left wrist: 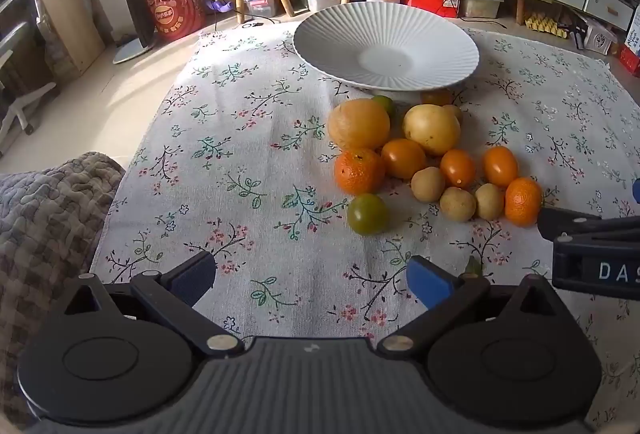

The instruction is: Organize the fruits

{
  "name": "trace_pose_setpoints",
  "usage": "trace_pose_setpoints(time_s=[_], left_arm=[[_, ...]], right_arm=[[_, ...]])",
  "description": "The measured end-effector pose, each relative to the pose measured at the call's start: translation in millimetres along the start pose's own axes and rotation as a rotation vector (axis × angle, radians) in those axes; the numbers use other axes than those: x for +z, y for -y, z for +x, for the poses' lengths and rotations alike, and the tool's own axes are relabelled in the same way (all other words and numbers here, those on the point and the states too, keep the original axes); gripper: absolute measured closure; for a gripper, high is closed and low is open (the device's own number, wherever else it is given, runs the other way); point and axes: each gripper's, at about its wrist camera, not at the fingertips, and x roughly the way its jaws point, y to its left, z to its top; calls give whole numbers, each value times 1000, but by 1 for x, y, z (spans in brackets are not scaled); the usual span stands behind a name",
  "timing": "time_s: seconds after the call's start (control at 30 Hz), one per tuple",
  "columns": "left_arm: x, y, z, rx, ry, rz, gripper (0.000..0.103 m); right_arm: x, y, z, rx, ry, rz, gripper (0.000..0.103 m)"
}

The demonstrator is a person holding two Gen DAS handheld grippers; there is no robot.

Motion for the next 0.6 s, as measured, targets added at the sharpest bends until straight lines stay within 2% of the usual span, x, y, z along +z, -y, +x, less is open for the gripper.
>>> trace_pose_setpoints(time_s=[0.27, 0.6], left_arm=[[0, 2, 0, -1, 2, 15, 9], [7, -5, 1, -10, -14, -35, 9]], right_arm=[[0, -1, -2, -2, -1, -3, 0], [-2, 10, -11, 35, -11, 16, 0]])
